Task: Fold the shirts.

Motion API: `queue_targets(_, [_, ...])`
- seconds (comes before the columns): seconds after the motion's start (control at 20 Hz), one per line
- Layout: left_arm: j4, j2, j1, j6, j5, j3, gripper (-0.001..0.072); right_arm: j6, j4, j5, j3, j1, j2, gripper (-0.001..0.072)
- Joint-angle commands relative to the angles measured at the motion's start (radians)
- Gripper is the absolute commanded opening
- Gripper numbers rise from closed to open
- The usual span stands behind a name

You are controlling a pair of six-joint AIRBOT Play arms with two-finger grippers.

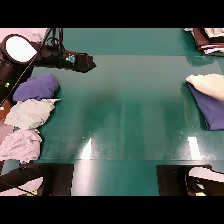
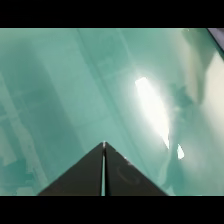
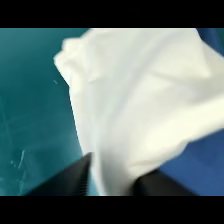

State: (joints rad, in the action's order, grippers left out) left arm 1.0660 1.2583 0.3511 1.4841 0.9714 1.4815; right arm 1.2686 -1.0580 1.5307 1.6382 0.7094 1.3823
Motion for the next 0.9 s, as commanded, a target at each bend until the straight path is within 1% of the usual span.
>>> queue_targets(0.0, [0.0,0.001,0.0,-0.001,0.003,0.0,0.003,0.015,-0.053,0.042,-0.175,0.101,-0.081,0.0456])
queue_targets(0.15, [0.0,0.001,0.0,-0.001,0.004,0.0,0.003,0.016,-0.043,0.03,-0.287,0.187,-0.145,0.0456])
queue_targets(0.25, [0.0,0.001,0.0,0.0,0.003,0.0,0.003,0.018,-0.003,0.008,-0.333,0.213,-0.177,0.0455])
queue_targets(0.35, [0.0,0.001,0.0,0.0,-0.006,0.0,0.003,0.018,0.075,-0.012,-0.36,0.203,-0.204,0.0455])
queue_targets(0.45, [0.0,0.001,0.0,0.0,-0.007,0.0,0.003,0.017,0.191,-0.025,-0.382,0.154,-0.232,0.0454])
queue_targets(0.55, [-0.001,0.001,0.0,0.001,0.01,0.0,0.003,0.017,0.282,-0.039,-0.393,0.059,-0.26,0.0449])
queue_targets(0.75, [0.0,0.001,0.0,0.001,-0.014,0.0,0.003,0.017,0.306,-0.04,-0.392,-0.196,-0.293,0.0445])
queue_targets(0.8, [-0.001,0.001,0.0,0.001,-0.023,0.0,0.003,0.017,0.305,-0.038,-0.391,-0.266,-0.295,0.0414])
queue_targets(0.85, [-0.001,0.001,0.0,0.001,-0.029,0.0,0.003,0.016,0.304,-0.038,-0.391,-0.328,-0.295,0.0263])
